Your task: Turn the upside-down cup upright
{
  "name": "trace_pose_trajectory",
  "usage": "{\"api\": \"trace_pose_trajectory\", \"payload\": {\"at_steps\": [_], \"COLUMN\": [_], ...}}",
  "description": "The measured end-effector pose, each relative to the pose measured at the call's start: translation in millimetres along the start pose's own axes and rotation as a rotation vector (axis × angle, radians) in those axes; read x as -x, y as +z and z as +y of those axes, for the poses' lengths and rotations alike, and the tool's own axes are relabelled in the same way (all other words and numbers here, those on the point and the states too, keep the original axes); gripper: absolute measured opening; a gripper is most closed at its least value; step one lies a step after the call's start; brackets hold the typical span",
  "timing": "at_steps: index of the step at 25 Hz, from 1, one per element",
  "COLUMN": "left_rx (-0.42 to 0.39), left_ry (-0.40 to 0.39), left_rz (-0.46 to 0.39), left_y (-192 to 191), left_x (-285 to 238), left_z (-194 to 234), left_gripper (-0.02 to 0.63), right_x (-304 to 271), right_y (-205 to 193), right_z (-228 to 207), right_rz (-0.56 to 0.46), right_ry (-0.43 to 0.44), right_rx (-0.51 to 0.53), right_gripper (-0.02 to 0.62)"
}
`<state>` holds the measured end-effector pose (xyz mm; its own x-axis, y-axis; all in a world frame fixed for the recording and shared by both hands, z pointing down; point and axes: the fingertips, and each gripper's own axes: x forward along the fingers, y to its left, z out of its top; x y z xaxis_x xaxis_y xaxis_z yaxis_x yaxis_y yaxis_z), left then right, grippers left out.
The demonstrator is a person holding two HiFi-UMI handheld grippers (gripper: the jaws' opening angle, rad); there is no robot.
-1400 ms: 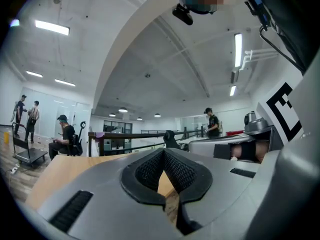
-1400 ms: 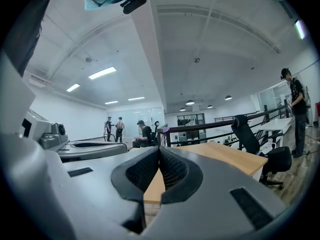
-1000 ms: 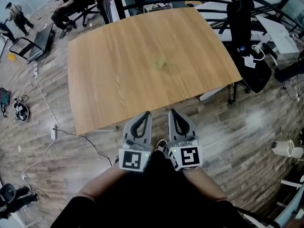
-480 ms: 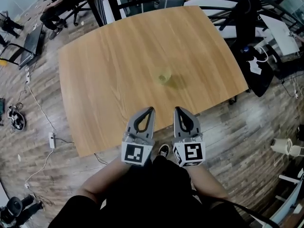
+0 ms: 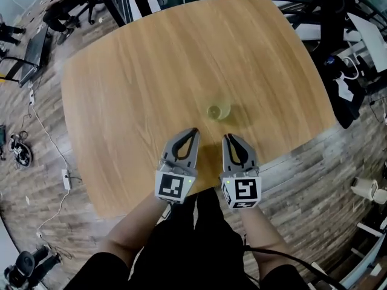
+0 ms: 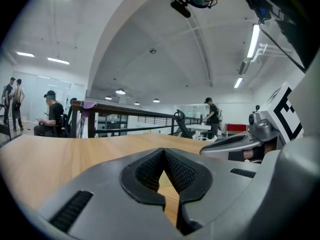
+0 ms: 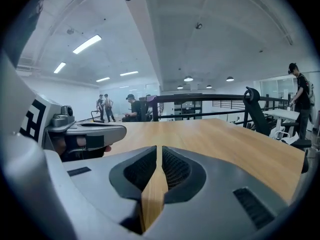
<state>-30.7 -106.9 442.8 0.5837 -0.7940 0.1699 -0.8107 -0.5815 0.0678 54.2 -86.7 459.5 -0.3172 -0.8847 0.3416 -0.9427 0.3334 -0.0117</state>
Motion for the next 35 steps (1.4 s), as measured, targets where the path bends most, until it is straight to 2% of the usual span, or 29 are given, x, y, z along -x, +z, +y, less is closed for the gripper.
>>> {"api": "trace_pose_trajectory", "payload": {"at_steps": [5, 8, 11, 18, 23, 32, 35], "left_rx": [0.006, 0.023, 0.015, 0.046, 0.065, 0.080, 0.085], "left_ry": [0.027, 0.036, 0.047, 0.088, 0.104, 0.111, 0.107], "left_rz": [0.034, 0.050, 0.063, 0.088, 0.089, 0.093, 0.095], "left_y": [-29, -38, -45, -55, -56, -58, -58], "left_x": [-31, -44, -51, -55, -56, -55, -54], "left_z": [13, 22, 28, 42, 51, 58, 59], "left_gripper": [0.008, 0.008, 0.009, 0.009, 0.009, 0.009, 0.009], "right_x": [-41, -62, -78, -107, -122, -132, -131], "right_y": [-32, -47, -55, -51, -52, -34, -28], "right_z": [-3, 0, -1, -5, -4, -1, -1], "right_rz": [0.073, 0.142, 0.175, 0.160, 0.179, 0.083, 0.049], "right_ry": [0.047, 0.099, 0.127, 0.165, 0.200, 0.229, 0.215], "right_rx": [-0.029, -0.032, -0.029, -0.016, -0.030, -0.016, -0.008], "right_gripper": [0.023, 0.164, 0.213, 0.295, 0.387, 0.394, 0.393]}}
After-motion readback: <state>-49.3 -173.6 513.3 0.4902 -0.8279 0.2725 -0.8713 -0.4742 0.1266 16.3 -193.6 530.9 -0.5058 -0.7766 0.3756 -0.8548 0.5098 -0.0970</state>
